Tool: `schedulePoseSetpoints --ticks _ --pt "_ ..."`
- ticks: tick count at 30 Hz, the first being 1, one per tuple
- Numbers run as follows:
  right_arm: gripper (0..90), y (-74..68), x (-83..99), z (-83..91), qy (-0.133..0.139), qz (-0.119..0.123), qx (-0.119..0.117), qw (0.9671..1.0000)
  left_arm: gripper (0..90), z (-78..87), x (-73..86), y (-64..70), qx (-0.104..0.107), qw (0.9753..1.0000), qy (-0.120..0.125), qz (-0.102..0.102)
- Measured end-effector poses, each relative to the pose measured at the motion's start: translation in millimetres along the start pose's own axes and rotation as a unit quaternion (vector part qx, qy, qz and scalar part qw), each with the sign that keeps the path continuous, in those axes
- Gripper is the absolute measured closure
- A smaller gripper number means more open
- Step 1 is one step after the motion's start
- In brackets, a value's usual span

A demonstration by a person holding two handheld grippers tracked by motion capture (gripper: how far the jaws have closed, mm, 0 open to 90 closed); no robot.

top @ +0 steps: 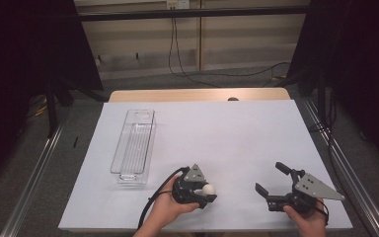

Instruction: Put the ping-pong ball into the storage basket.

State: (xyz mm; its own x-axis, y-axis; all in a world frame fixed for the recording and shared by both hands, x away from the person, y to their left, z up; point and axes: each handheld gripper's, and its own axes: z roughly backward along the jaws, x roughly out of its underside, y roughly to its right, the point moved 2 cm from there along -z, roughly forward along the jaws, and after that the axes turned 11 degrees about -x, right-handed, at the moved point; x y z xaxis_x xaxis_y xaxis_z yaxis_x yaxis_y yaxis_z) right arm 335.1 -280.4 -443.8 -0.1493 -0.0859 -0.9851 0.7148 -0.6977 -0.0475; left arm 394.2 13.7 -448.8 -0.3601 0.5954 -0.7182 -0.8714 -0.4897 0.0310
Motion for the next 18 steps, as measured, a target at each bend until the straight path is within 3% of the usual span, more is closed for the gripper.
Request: schedulePoseSetpoints --ticks 3,6,7,18 --pt "2.6 -0.2 0.0 0.2 0.0 -0.001 0.0 1.0 51.0 3.1 -1.9 -1.1 -0.002 1.0 -0.006 0.0" --pt "2.6 -0.7 -0.5 -0.1 0.004 -0.008 0.004 0.9999 51.0 3.9 -3.7 -2.2 0.0 1.0 0.005 0.007" --pt "2.6 -0.1 -0.1 0.3 0.0 -0.001 0.0 1.0 51.0 5.5 -4.5 -2.8 -0.006 1.0 -0.002 0.005" --pt "2.6 -0.3 0.1 -0.2 0.0 0.001 0.0 1.0 51.0 8.3 -7.7 -5.9 -0.004 0.9999 0.001 0.016"
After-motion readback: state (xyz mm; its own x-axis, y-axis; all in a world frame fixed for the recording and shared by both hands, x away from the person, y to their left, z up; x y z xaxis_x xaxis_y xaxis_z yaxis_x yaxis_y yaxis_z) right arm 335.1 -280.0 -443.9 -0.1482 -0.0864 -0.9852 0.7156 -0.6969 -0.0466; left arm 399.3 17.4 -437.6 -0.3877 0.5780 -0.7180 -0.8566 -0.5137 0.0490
